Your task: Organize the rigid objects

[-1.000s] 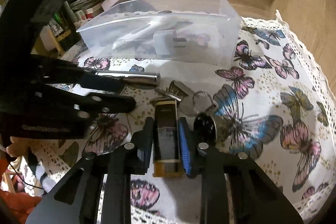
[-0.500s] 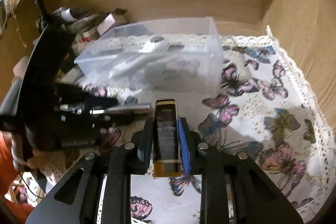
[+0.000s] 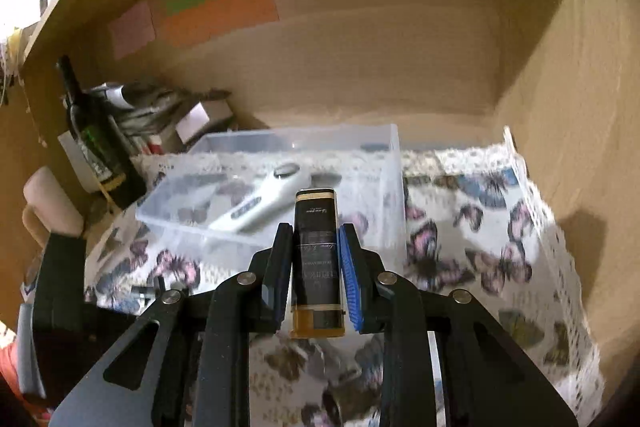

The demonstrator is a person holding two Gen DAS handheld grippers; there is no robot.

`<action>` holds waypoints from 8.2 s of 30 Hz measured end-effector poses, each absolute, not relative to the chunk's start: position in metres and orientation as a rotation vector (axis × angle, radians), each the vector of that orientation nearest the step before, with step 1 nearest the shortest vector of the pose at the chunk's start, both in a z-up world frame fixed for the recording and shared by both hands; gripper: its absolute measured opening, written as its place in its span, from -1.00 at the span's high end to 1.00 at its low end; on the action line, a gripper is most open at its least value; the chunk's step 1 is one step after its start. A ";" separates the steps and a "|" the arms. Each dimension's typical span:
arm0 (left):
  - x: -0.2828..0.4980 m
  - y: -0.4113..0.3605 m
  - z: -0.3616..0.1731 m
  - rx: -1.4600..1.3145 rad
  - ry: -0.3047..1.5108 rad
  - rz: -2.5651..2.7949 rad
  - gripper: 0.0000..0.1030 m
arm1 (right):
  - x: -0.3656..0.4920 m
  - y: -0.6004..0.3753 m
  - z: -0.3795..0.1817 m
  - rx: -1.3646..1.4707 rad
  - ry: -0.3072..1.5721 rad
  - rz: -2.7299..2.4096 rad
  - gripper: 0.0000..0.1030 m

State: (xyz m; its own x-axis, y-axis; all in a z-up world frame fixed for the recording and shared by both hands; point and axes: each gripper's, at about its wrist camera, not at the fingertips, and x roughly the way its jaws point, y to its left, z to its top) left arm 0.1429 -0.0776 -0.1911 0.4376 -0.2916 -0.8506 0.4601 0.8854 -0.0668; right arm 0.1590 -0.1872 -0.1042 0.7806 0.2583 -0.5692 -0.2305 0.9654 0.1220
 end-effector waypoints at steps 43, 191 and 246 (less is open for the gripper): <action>0.173 -0.042 -0.197 0.143 1.027 -0.384 0.70 | 0.233 -0.167 -0.126 -0.035 0.727 0.287 0.58; 0.201 0.001 -0.130 -0.065 0.803 -0.249 0.66 | 0.208 -0.167 -0.115 -0.021 0.654 0.266 0.41; 0.170 0.033 -0.204 0.028 1.021 -0.192 -0.25 | 0.137 -0.200 -0.178 -0.056 0.861 0.229 -0.35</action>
State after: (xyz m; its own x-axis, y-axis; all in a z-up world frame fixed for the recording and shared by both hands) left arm 0.1703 0.0335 -0.2035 0.5069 -0.1462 -0.8495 0.1724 0.9828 -0.0663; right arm 0.1370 -0.1999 -0.1775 0.6291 0.1774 -0.7568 -0.2223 0.9740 0.0435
